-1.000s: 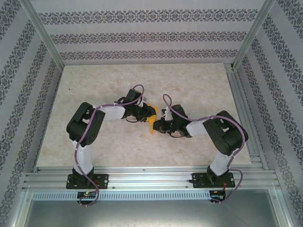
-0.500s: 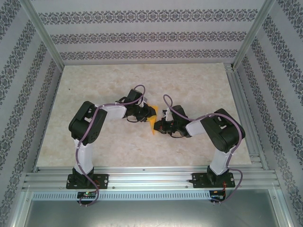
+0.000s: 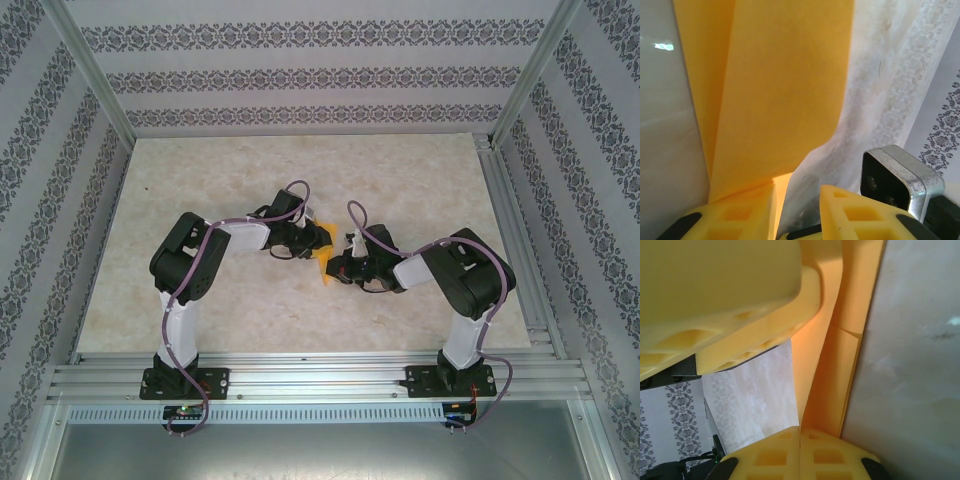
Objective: Fold a paper plane with a square sheet of paper (pick it up from the middle)
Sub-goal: Fold the wing for the fifth time at the center of the table.
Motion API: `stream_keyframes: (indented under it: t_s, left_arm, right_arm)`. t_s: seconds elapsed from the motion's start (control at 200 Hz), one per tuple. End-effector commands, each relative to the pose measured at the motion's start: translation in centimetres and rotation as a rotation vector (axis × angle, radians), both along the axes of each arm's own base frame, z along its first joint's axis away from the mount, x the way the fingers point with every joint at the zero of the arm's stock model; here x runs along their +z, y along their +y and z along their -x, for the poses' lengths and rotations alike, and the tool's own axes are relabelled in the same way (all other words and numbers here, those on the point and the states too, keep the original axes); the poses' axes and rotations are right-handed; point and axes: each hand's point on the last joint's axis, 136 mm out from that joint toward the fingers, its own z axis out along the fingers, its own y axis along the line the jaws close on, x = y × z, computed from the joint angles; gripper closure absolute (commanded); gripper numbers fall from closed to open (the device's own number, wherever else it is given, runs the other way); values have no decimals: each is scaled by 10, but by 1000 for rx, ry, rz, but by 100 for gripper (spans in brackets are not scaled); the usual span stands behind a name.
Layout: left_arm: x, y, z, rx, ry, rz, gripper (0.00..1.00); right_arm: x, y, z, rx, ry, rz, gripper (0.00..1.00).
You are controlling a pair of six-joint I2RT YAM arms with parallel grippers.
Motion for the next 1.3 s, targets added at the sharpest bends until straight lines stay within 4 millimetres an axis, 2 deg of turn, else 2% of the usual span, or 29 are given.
stream_keyframes:
  t_s: [0.0, 0.125, 0.28, 0.714, 0.819, 0.939, 1.109, 1.294]
  left_arm:
    - [11, -12, -3, -49, -60, 26, 68]
    - [1, -11, -2, -52, -37, 8, 69]
    - [-10, -9, 0, -50, -12, -8, 70]
    - [-17, -14, 3, -81, -3, -30, 71]
    - [-17, -14, 4, -85, 0, -35, 71]
    - [-18, -14, 4, -86, 0, -37, 71]
    - [-18, -15, 4, -88, 1, -38, 71]
    - [-18, -16, 4, -90, 2, -40, 71]
  right_arm:
    - [-6, -6, -4, -31, 9, -1, 100]
    - [-3, -7, -5, -36, 4, 2, 100]
    - [5, -11, -6, -45, -15, 39, 94]
    - [5, -27, -4, -56, -29, 194, 87]
    - [14, -33, -6, -64, -60, 234, 85]
    - [33, -36, -8, -73, -103, 238, 85]
    - [55, -12, -10, -35, -134, 112, 91]
    - [50, 10, -15, -32, -110, 31, 93]
